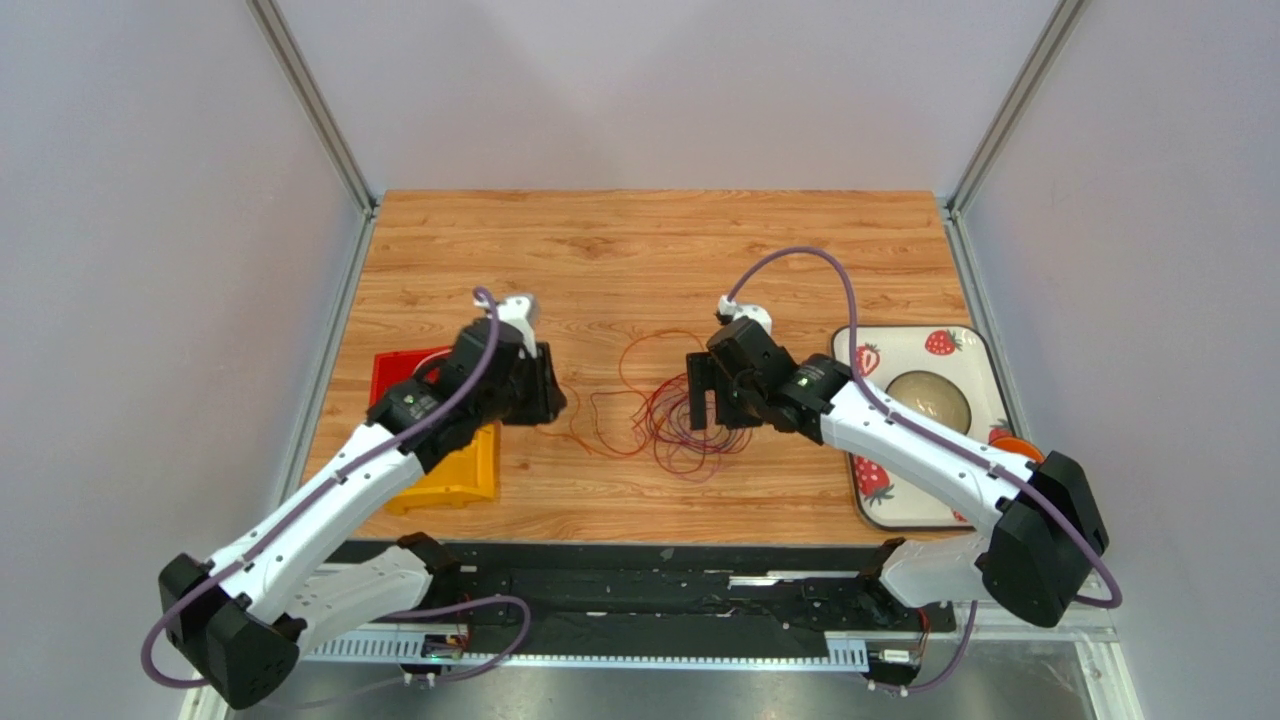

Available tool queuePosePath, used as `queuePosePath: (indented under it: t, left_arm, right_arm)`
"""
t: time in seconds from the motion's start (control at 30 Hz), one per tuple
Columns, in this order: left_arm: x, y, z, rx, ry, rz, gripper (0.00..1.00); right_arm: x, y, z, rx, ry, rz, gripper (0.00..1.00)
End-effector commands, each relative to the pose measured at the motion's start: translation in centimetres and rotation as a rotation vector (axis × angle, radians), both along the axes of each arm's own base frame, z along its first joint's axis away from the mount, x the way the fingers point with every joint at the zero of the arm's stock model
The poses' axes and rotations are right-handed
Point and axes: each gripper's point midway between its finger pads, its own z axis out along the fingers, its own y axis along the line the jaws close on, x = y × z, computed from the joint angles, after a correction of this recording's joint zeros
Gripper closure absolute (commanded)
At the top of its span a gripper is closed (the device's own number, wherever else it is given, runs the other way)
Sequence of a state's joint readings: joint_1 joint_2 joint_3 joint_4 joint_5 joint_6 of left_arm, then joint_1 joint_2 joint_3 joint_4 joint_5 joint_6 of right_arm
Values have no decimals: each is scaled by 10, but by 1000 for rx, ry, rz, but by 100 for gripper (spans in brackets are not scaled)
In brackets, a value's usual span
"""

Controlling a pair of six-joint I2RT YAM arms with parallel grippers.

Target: Untangle the cables

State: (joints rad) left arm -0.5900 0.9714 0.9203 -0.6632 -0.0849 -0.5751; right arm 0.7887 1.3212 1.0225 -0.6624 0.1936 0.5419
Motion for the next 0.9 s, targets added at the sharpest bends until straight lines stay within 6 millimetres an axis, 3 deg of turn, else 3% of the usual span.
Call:
queuePosePath:
  t: [0.0,0.03,0.17,0.23,0.3,0.33,0.4,0.43,0.47,0.5,0.6,0.63,0.67,0.73,0.77,0.87]
  left_arm:
    - [-9,-27,-20,-36,14,-29,61]
    - [-15,-32,-29,-58,45,-9,62]
    - [-34,-63,-33,-149,60,-106,62]
    - [-52,-84,-28,-121,26,-196,62]
    - [-69,-97,-40,20,17,-337,61]
    - [-63,-102,-22,53,-12,-326,61]
    - [-51,-87,-36,200,7,-243,64]
    - [-49,-93,-37,191,4,-254,64]
    - [-50,-101,-41,175,2,-278,64]
    - [-53,-130,-34,76,-37,-372,64]
    - [-52,-148,-50,117,-34,-449,63]
    - [-46,-156,-41,127,-50,-457,62]
    - [-41,-156,-53,183,-36,-460,58]
    - [-28,-148,-60,274,-60,-419,56]
    - [-24,-146,-63,296,-67,-405,50]
    - [-15,-149,-71,269,-9,-369,50]
  right_arm:
    - [-12,-37,-22,-76,53,-201,13]
    - [-15,-39,-24,-77,63,-213,14]
    - [-24,-40,-31,-50,86,-218,14]
    - [-30,-36,-36,-22,99,-188,15]
    - [-32,-31,-36,13,103,-165,15]
    - [-34,-30,-38,14,111,-151,15]
    - [-34,-25,-40,22,112,-114,16]
    - [-34,-26,-41,15,111,-115,16]
    - [-33,-26,-42,8,107,-119,16]
    - [-30,-29,-43,-4,94,-129,16]
    - [-25,-42,-41,-53,66,-184,15]
    - [-24,-45,-40,-57,63,-216,15]
    - [-24,-48,-40,-62,59,-236,14]
    - [-22,-52,-39,-48,43,-272,14]
    - [-23,-51,-41,-39,46,-275,14]
    - [-25,-47,-53,-4,50,-271,14]
